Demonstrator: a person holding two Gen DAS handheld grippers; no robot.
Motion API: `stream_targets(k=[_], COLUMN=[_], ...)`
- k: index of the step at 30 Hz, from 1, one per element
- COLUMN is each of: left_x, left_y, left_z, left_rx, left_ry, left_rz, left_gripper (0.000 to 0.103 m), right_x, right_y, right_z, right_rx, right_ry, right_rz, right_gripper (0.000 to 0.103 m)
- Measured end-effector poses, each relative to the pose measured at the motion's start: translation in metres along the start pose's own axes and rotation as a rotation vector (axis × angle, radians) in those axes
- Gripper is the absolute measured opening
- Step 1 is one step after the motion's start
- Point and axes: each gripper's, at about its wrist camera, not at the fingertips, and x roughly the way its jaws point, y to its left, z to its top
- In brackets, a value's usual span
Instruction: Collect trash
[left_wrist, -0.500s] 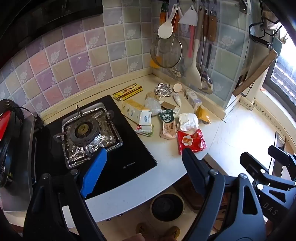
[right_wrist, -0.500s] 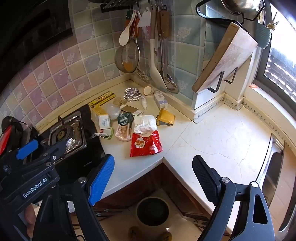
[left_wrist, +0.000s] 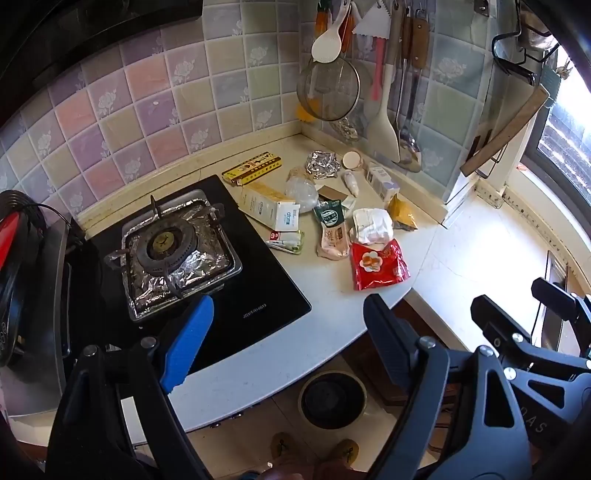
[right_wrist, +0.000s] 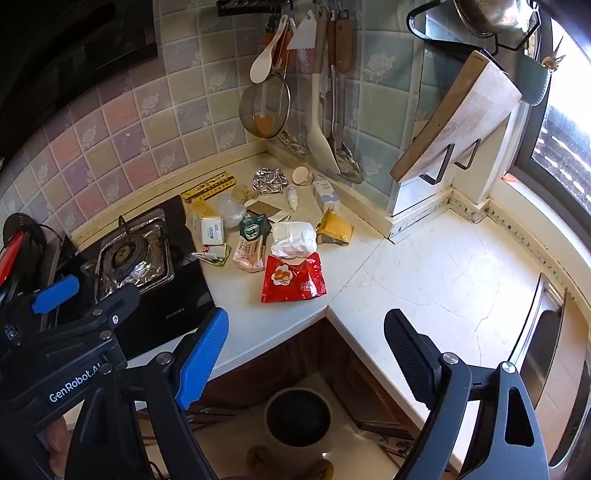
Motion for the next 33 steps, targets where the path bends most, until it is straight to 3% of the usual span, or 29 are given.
stream_targets(k=[25, 33], left_x=[-0.005, -0.006], left_y=[-0.005, -0.009], left_z=[-0.005, -0.004], left_rx=[-0.006, -0.015], left_ry=[0.024, 0.042], left_rz=[0.001, 0.033], left_gripper=[0.081, 0.081], right_x=[-0.011, -0.013], right_y=[-0.002, -0.006], right_z=[-0.005, -0.004], right_rx=[-0.013, -0.019], right_ry=[-0.01, -0.021], right_rz=[0.045, 0.079], right_gripper=[0.085, 0.085])
